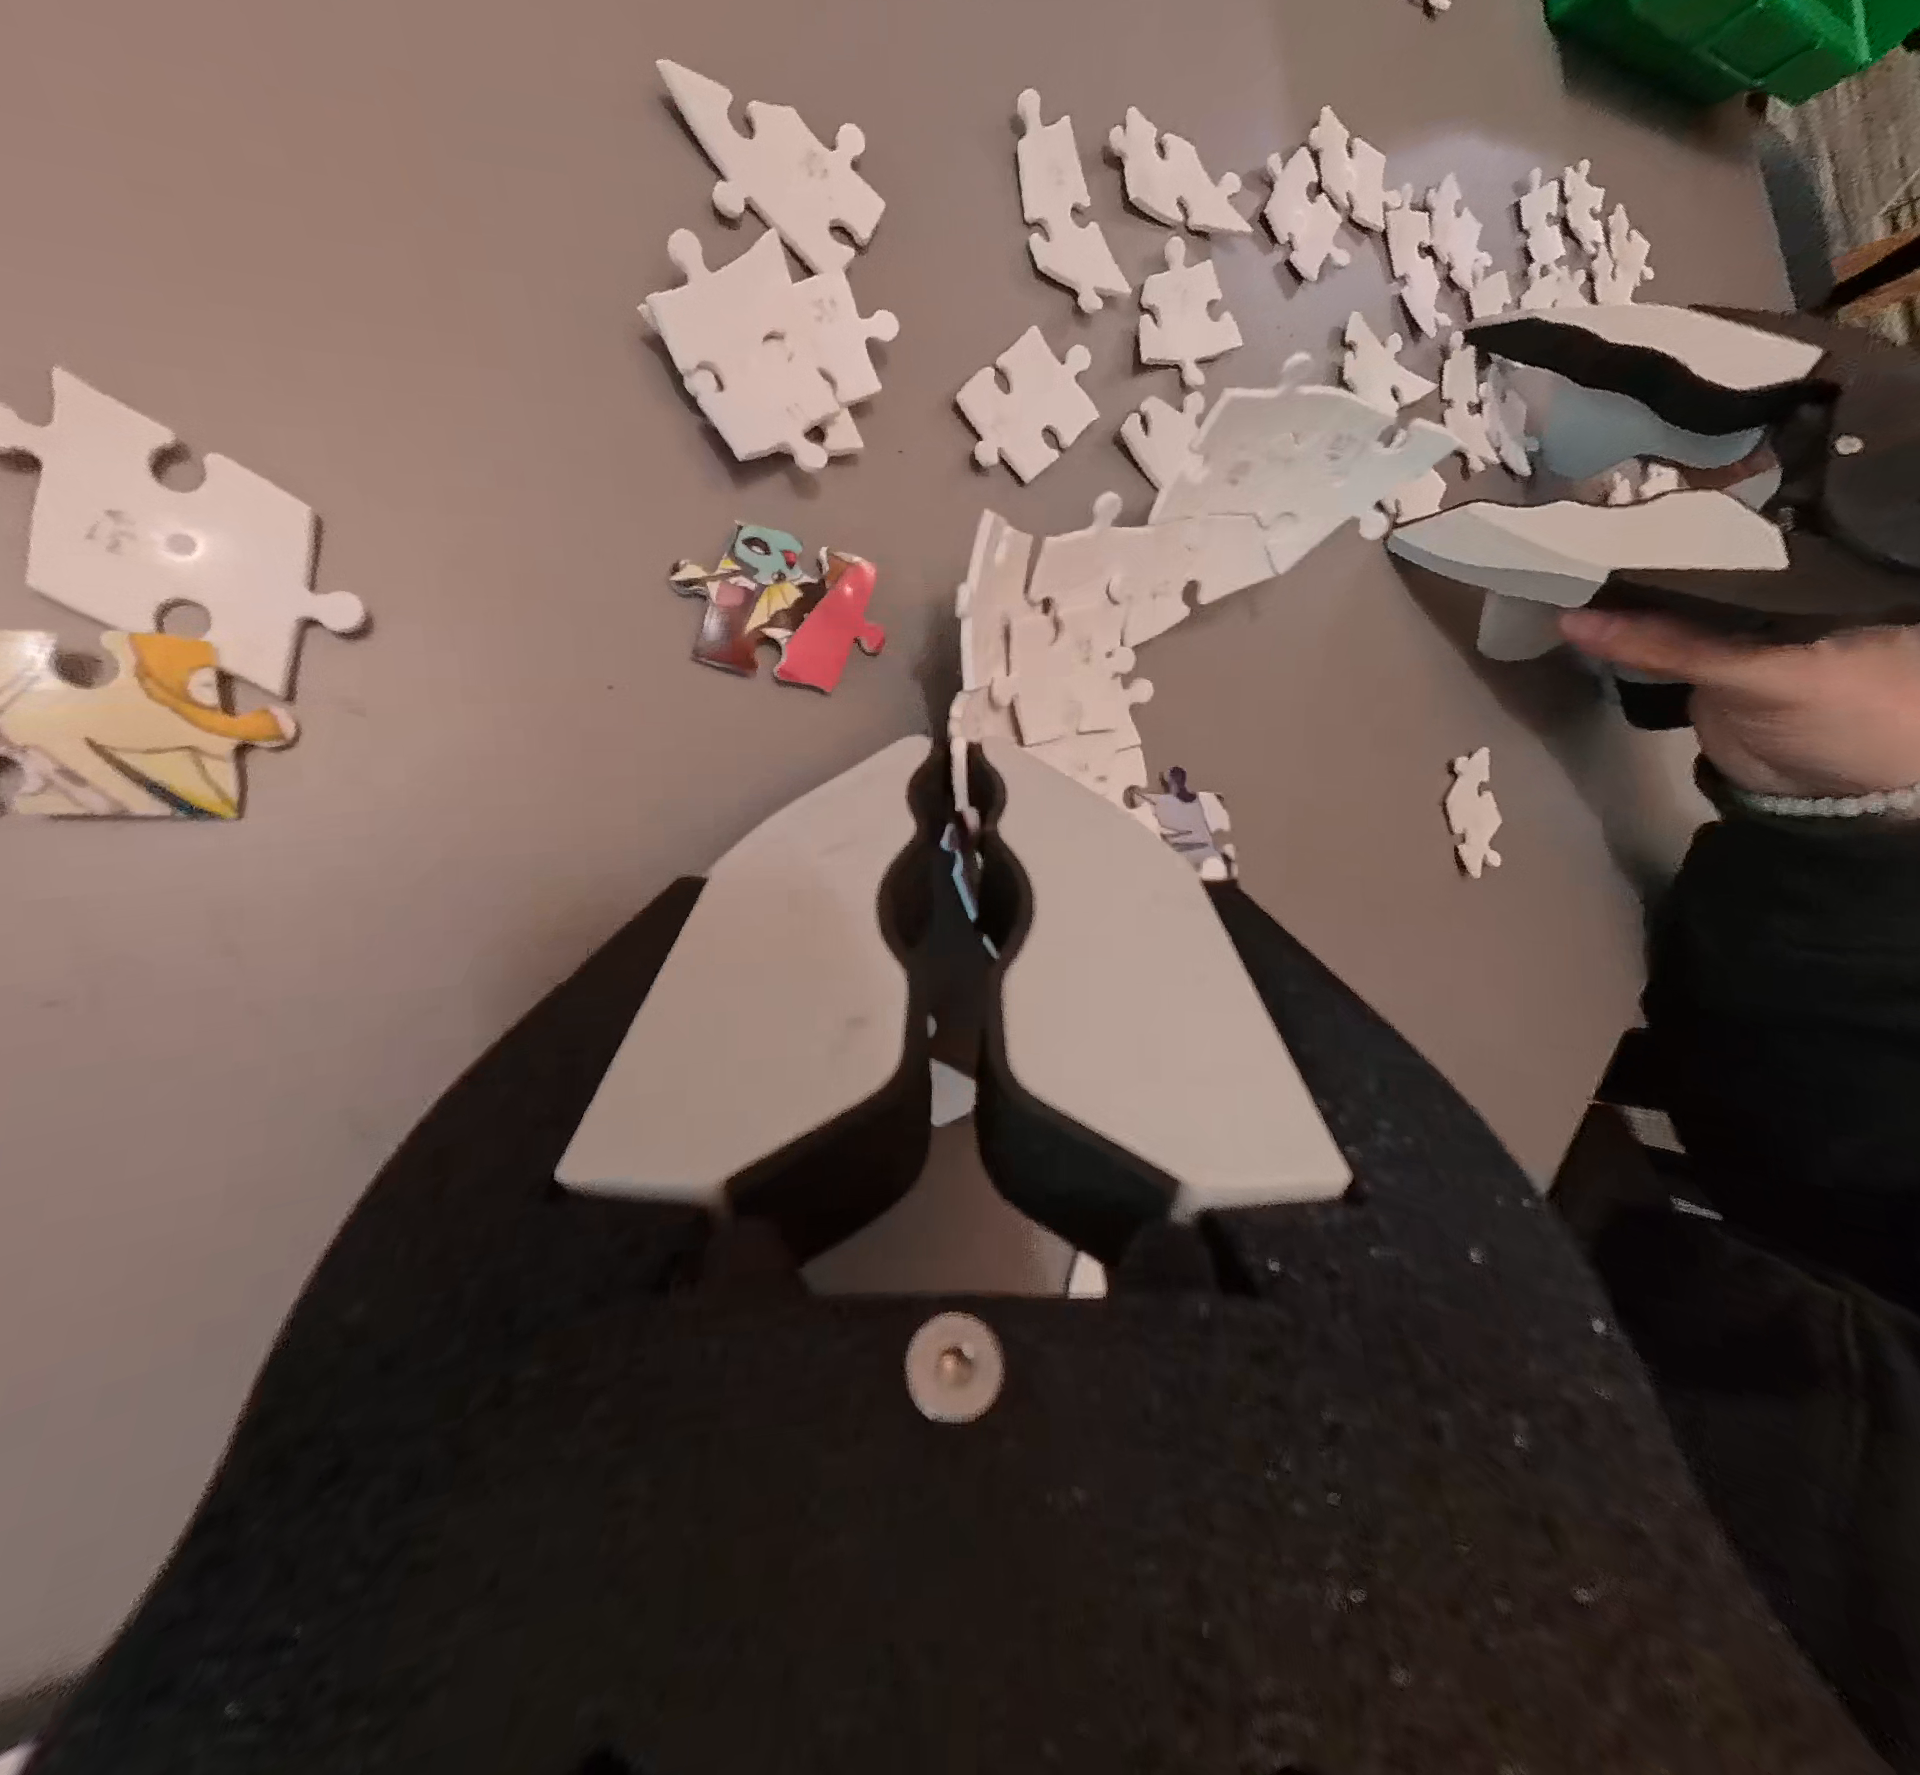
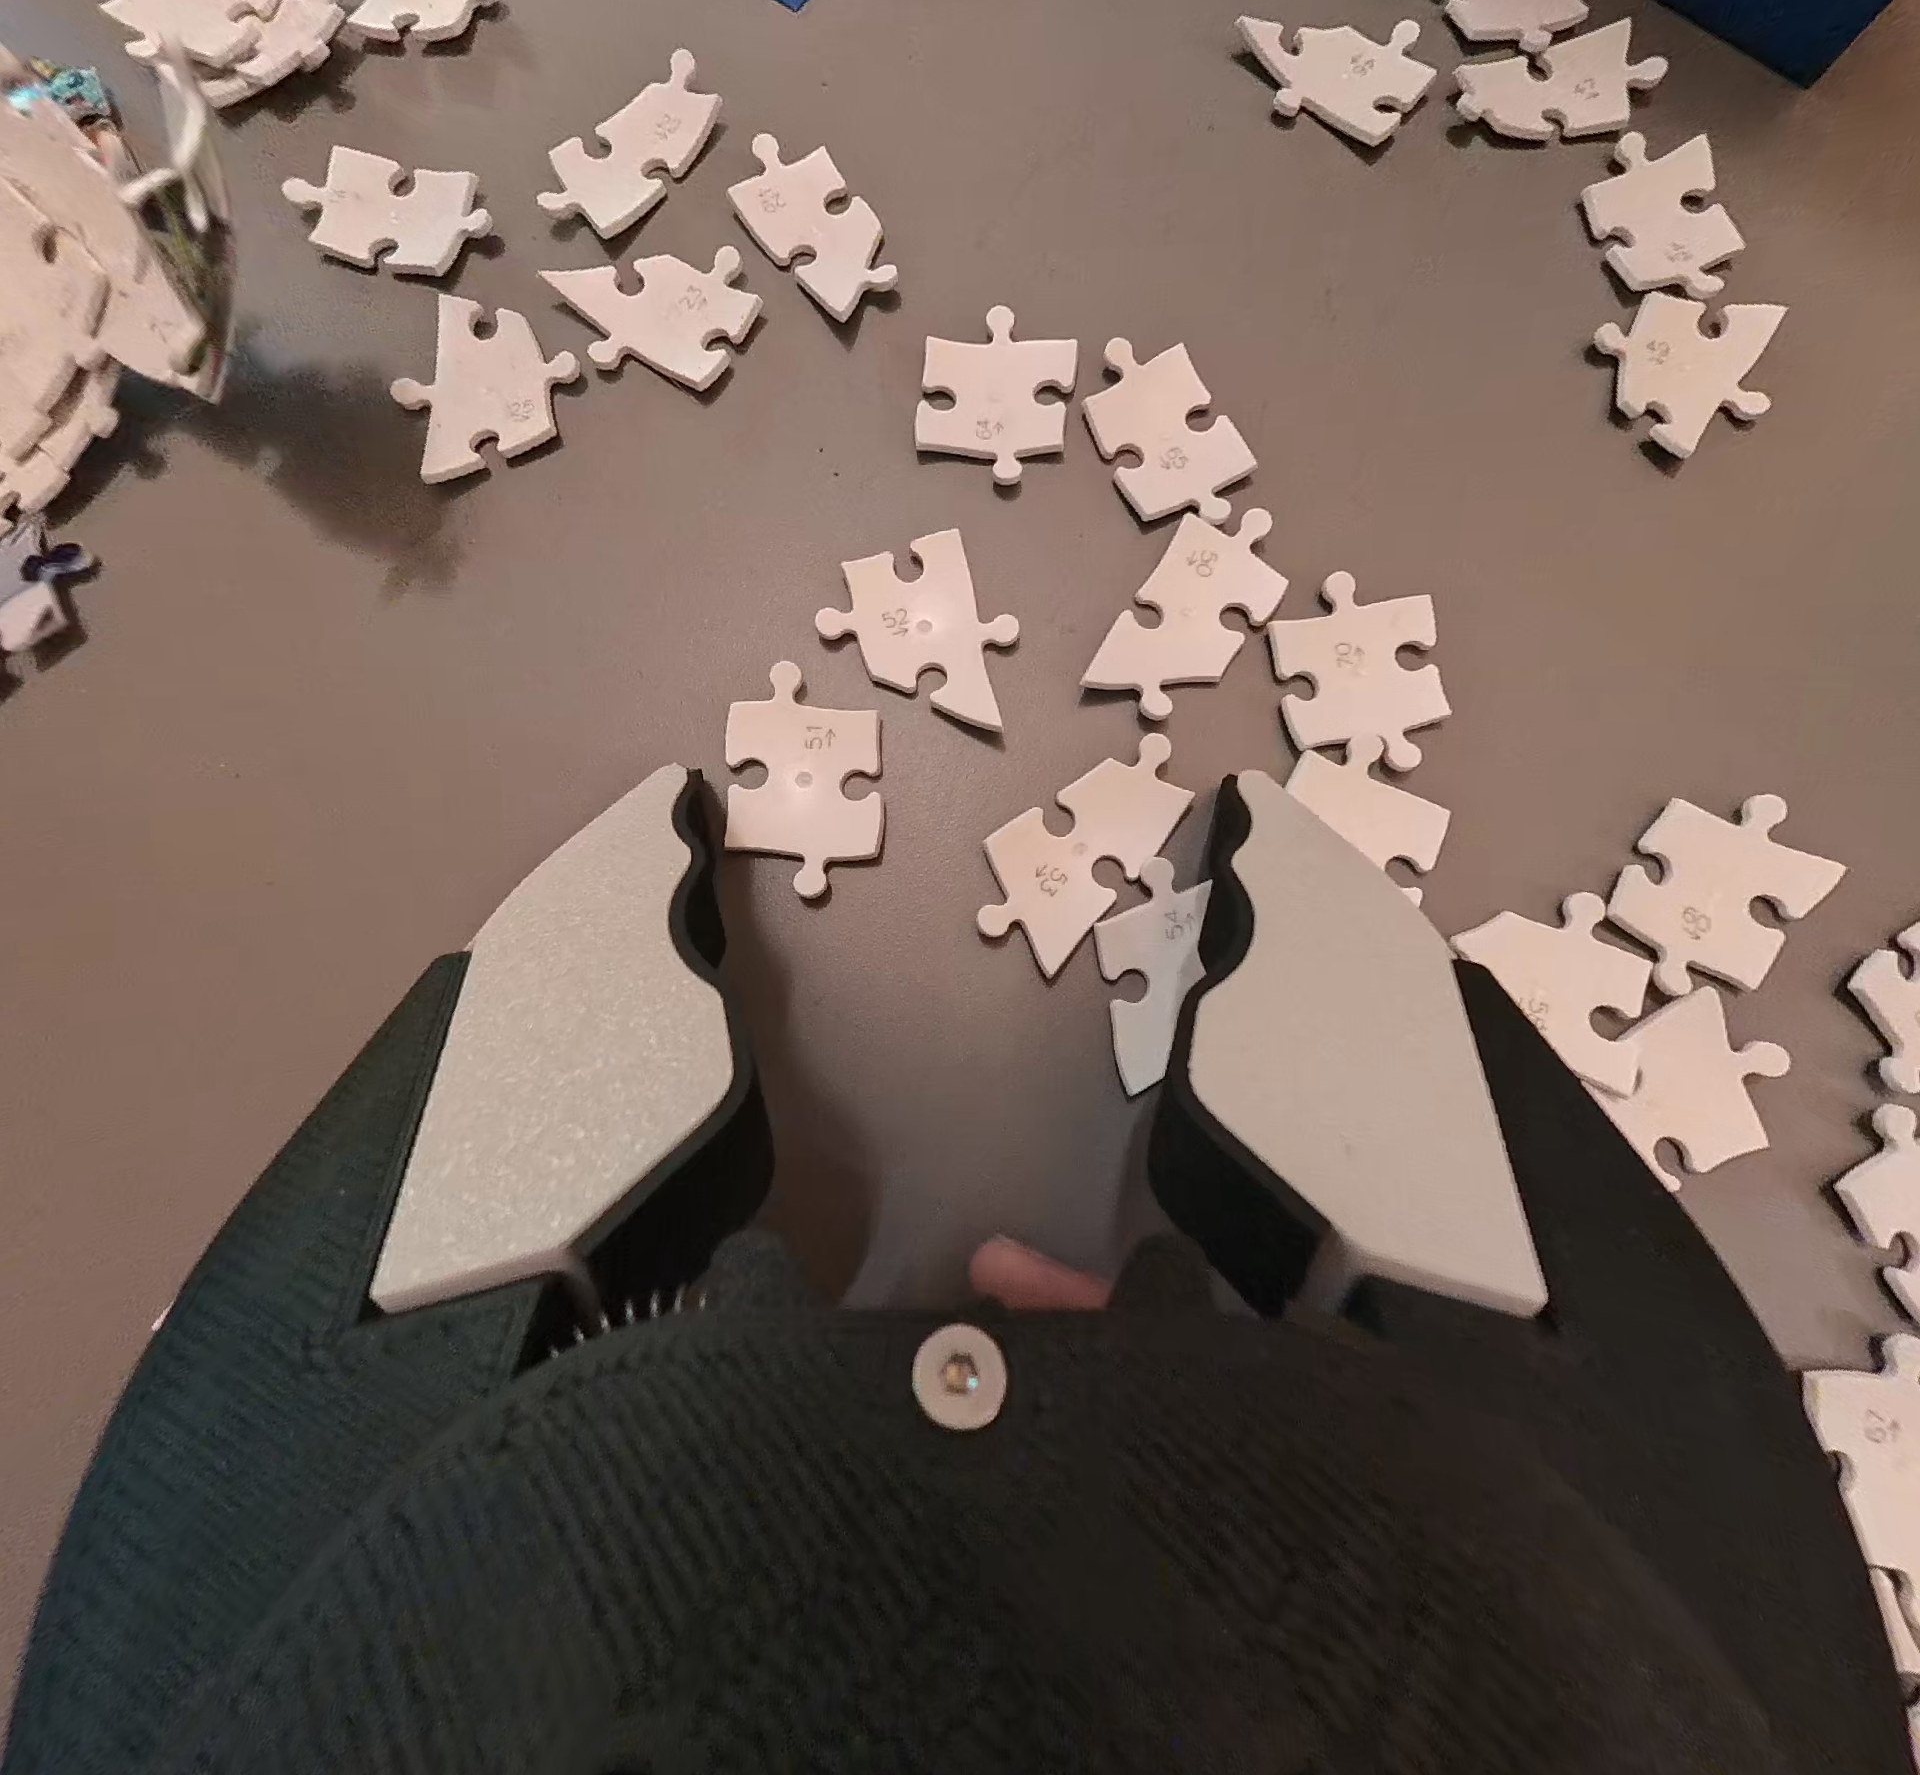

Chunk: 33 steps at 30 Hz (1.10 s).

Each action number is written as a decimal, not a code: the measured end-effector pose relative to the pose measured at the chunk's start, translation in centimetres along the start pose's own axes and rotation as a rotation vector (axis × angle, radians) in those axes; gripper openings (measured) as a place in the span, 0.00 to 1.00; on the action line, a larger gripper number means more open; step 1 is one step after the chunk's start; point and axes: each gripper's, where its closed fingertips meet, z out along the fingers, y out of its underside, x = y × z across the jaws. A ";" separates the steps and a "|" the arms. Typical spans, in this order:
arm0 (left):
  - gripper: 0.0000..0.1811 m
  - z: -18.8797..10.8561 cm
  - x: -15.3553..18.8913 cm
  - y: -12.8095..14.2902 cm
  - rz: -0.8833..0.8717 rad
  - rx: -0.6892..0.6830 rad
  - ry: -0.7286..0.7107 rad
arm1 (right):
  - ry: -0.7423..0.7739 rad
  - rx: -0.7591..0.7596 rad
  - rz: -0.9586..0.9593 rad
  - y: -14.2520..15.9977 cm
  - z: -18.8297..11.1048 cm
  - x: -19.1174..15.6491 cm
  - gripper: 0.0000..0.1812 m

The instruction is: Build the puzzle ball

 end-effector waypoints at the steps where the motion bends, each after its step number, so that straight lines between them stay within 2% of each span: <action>1: 0.01 0.0 0.0 0.0 0.028 0.014 -0.002 | -0.001 0.000 0.001 0.0 0.0 0.0 0.51; 4: 0.01 -0.1 0.3 -0.1 0.057 0.071 0.002 | -0.008 -0.002 -0.005 0.0 0.0 -0.1 0.52; 7: 0.01 -0.5 0.6 -0.2 0.060 0.128 -0.014 | -0.029 -0.008 -0.026 0.1 0.1 -0.6 0.56; 10: 0.01 -1.2 1.1 -0.7 0.137 0.203 -0.070 | -0.063 -0.019 -0.060 0.2 0.1 -1.3 0.63; 15: 0.01 -1.8 2.1 -1.2 0.277 0.320 -0.168 | -0.087 0.014 -0.137 -0.2 -0.1 -2.0 0.60; 18: 0.01 -1.8 2.4 -1.4 0.298 0.353 -0.187 | -0.044 0.052 -0.217 -0.8 -0.1 -1.9 0.60; 22: 0.01 -2.5 2.3 -2.2 0.332 0.386 -0.212 | -0.043 0.053 -0.211 -0.9 -0.1 -1.9 0.58; 26: 0.01 -4.2 1.9 -3.3 0.284 0.450 -0.220 | -0.055 0.037 -0.194 -0.7 0.1 -1.8 0.58; 31: 0.01 -8.0 0.0 -4.3 0.159 0.592 -0.252 | -0.063 0.034 -0.190 -0.7 0.1 -1.9 0.58; 33: 0.01 -9.0 -0.5 -4.4 0.180 0.632 -0.273 | -0.081 0.030 -0.189 -0.6 0.1 -2.0 0.56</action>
